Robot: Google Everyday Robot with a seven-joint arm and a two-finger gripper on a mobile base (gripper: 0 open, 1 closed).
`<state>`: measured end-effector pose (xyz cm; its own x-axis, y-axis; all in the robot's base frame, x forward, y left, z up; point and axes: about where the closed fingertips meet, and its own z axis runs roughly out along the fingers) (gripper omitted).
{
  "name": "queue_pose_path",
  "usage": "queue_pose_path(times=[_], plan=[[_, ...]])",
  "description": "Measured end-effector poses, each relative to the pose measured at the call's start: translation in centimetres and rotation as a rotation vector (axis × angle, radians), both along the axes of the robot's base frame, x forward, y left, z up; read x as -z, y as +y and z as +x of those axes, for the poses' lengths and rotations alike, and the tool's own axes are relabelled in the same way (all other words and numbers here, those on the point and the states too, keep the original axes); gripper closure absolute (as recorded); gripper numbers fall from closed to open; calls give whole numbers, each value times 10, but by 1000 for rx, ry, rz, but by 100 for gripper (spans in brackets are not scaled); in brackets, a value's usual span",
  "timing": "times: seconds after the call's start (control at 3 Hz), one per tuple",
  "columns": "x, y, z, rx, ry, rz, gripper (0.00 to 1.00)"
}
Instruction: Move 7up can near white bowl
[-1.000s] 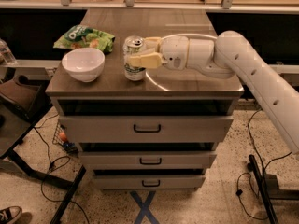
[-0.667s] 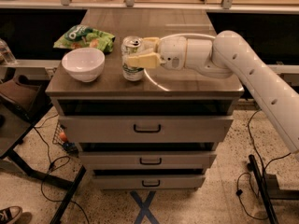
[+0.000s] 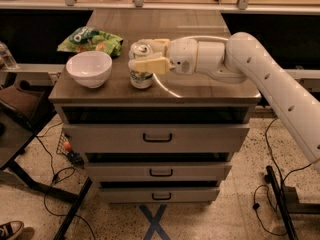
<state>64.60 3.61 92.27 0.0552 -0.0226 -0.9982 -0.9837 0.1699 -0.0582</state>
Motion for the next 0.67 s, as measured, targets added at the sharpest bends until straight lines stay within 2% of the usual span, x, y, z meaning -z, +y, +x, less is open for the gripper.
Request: queue_pose_path(times=[0.33, 0.67], plan=[[0, 2, -1, -3, 0, 0, 0], [0, 2, -1, -3, 0, 0, 0]])
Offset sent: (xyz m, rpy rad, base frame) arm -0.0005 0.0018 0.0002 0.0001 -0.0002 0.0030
